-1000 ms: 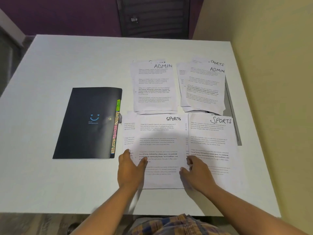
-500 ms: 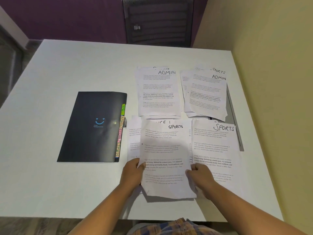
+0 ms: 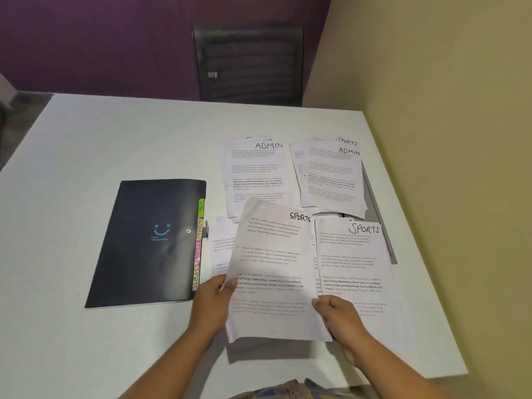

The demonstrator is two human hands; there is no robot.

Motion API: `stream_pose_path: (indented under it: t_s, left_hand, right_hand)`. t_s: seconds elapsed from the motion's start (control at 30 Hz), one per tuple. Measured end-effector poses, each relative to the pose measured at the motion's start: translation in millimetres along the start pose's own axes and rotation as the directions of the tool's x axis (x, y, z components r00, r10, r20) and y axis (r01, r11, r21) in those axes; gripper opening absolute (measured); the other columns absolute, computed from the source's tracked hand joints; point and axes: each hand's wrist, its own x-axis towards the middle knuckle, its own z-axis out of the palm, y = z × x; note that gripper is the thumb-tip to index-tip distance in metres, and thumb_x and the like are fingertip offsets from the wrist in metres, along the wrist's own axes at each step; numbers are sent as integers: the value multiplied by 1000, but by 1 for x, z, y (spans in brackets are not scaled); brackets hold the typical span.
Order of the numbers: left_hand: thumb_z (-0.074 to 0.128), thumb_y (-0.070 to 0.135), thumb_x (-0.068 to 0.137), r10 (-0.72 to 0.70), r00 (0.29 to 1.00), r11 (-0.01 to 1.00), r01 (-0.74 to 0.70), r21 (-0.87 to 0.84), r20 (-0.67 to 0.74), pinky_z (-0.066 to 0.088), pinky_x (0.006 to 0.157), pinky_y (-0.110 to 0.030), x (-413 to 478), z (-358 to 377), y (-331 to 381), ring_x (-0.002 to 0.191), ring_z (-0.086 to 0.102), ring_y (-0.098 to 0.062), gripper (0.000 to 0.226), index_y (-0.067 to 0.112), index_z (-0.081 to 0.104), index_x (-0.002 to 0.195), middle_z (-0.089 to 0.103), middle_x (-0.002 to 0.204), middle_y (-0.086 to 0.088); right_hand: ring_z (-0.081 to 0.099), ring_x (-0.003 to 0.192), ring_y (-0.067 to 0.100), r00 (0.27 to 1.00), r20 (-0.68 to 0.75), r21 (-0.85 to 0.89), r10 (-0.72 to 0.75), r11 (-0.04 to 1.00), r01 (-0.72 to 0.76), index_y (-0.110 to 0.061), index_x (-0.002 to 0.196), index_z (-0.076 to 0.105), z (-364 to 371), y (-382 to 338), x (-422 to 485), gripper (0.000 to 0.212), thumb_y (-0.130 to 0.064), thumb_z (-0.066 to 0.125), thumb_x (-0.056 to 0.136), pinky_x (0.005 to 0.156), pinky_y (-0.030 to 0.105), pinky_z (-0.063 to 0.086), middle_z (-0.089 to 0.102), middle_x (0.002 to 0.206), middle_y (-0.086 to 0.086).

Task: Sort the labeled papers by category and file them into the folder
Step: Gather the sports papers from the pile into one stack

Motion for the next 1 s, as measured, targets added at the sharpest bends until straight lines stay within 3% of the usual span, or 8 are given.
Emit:
stream_pose_path:
  t_s: [0.1,0.2,0.33,0.43,0.57,0.63,0.73,1.0]
  left_hand:
    - [58,22,98,22,1000,1000,-22,-17,-14,59,75,-38,7,1,8,83,74,-15,21,29,76,90,78,87,9]
    - [59,22,98,51,998,998,-52,-32,-30,58,72,-35,13,11,17,83,73,-17,18,26,76,93,78,86,6]
    - [61,21,97,41,996,995,-48,-89,-83,58,77,-36,14,31,28,87,74,-18,17,18,77,101,79,91,3]
    - [61,22,97,19,993,994,-31,-101,-118,60,80,-43,14,44,30,87,73,-21,17,21,77,96,78,90,4]
    - [59,20,98,-9,990,990,-10,-140,-138,56,68,-32,9,63,33,83,73,-23,17,15,75,96,77,89,-2]
    - [60,22,98,-26,988,986,0,-169,-153,58,73,-35,9,70,32,83,74,-24,15,19,74,98,78,89,-1]
    - [62,23,96,-48,984,980,14,-197,-170,58,86,-45,9,76,30,87,74,-26,12,22,74,98,79,91,-2]
    - [63,19,96,-62,982,972,20,-235,-176,56,89,-41,5,83,35,92,72,-25,17,15,71,110,75,95,0]
  right_hand:
    - [52,67,21,999,-11,102,45,994,-44,2,81,64,-9,-7,-3,34,-30,65,92,64,30,43,62,74,9]
    - [61,68,22,995,-92,158,30,987,-15,-2,87,69,-33,-15,1,16,-14,61,94,63,30,49,68,77,12]
    - [64,66,18,947,-313,-126,-71,992,33,-11,80,70,-79,-17,23,14,-9,59,89,59,25,48,73,81,6]
    - [60,67,10,887,-451,-249,-99,968,-18,-11,97,67,-112,-15,42,12,-15,58,89,55,23,40,70,87,0]
    - [65,100,29,874,-484,-366,-48,918,-152,-7,126,57,-142,-1,66,52,-35,69,84,75,30,48,66,119,10]
    - [61,111,34,888,-457,-413,-43,895,-169,-7,131,53,-148,10,72,66,-44,71,80,83,36,50,61,126,12]
    - [61,107,32,901,-427,-459,-68,876,-151,-8,129,50,-154,20,77,68,-45,75,77,78,36,49,59,123,11]
    - [51,84,21,886,-464,-314,-4,936,-160,-12,116,60,-165,22,81,36,-23,74,84,72,28,39,65,106,6]
